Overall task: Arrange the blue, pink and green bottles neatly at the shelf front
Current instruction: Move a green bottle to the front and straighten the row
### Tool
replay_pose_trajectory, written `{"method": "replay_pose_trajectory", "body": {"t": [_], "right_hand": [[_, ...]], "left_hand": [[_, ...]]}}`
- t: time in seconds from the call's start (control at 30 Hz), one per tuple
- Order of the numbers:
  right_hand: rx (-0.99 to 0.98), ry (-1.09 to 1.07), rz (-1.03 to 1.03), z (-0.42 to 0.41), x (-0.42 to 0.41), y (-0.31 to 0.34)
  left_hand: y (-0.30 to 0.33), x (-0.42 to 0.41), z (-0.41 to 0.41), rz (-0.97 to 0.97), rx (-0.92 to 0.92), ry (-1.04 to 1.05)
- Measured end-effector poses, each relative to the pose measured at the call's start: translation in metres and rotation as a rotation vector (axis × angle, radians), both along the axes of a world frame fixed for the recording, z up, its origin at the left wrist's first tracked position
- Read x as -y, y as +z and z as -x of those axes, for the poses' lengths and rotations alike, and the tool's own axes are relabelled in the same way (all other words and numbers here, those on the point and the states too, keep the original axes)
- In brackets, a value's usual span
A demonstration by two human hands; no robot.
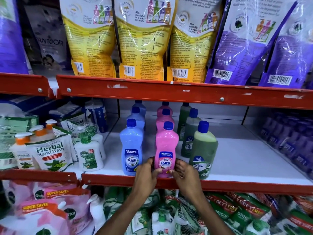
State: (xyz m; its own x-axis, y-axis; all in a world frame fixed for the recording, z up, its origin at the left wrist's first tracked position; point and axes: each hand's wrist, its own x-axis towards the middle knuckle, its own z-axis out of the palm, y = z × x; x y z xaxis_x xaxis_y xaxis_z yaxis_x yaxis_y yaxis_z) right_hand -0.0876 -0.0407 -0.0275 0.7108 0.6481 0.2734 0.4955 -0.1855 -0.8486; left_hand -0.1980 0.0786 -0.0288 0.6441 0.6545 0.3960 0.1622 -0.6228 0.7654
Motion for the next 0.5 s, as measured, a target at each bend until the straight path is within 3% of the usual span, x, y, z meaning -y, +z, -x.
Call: {"method": "replay_pose_trajectory", "body": {"t": [0.1, 0.2, 0.33, 0.4, 0.5], "right_hand": [[-0.016, -0.124, -0.119, 0.013, 0.007, -0.001], [0.031, -0.315, -0.324, 0.038, 0.014, -0.006], [0.089, -0.13, -0.313, 0.069, -0.009, -0.007], [0.108, -0.034, -0.211, 0.079, -0.031, -0.006], [0.129, 0.009, -0.106, 0.084, -0.06, -0.005]], "left_hand": [[0.0, 0.003, 0.015, 0.015, 0.054, -0.023], [-0.002, 0.005, 0.046, 0.019, 0.176, 0.088], [0.001, -0.015, 0.081, -0.041, 0.376, 0.278], [0.002, -0.037, 0.087, -0.001, 0.33, 0.309], [-0.002, -0.062, 0.087, 0.054, 0.123, 0.186]]}}
